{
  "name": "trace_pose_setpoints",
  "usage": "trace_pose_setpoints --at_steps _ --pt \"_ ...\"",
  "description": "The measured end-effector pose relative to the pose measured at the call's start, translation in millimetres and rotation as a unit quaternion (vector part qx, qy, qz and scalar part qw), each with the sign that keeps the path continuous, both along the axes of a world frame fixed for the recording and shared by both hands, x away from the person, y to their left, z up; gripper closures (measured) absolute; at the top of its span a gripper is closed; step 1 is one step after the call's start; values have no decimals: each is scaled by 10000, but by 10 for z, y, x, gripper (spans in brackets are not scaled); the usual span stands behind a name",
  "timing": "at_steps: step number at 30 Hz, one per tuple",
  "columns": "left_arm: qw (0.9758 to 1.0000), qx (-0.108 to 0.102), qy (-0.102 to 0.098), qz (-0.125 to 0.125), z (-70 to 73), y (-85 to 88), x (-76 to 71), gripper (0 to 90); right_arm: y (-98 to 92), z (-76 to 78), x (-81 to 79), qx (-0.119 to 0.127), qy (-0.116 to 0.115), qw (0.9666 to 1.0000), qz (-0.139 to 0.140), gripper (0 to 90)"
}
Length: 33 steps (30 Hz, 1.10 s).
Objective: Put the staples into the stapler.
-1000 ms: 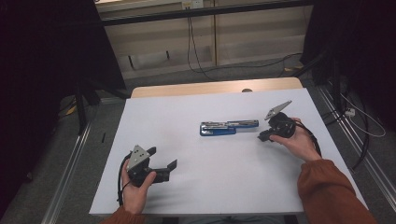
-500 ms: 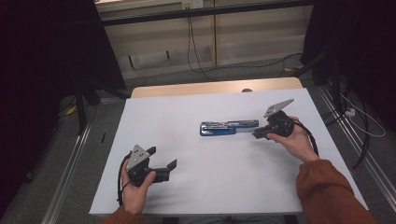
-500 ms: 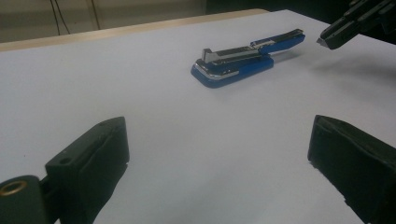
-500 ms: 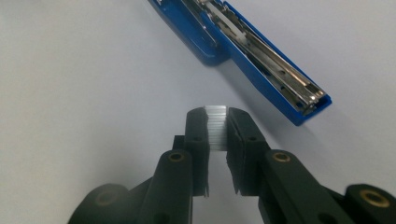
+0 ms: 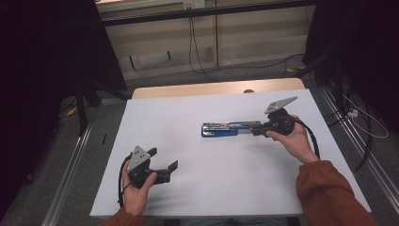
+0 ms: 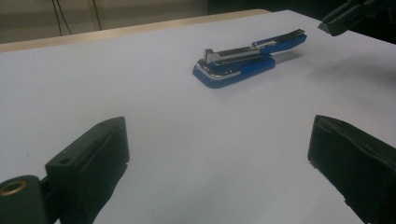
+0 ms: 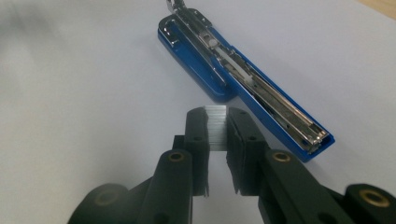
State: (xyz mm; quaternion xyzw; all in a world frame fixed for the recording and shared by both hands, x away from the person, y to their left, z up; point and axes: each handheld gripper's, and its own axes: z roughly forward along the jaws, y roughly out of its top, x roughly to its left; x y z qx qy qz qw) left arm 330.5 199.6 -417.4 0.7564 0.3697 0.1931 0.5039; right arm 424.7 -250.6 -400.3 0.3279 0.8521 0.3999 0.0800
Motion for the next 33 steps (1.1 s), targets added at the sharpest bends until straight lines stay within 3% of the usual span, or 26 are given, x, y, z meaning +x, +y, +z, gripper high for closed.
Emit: trace_pose_setpoints --at_steps 33 --pt "10000 13 -61 -3 12 21 4 56 521 105 267 39 -138 9992 382 793"
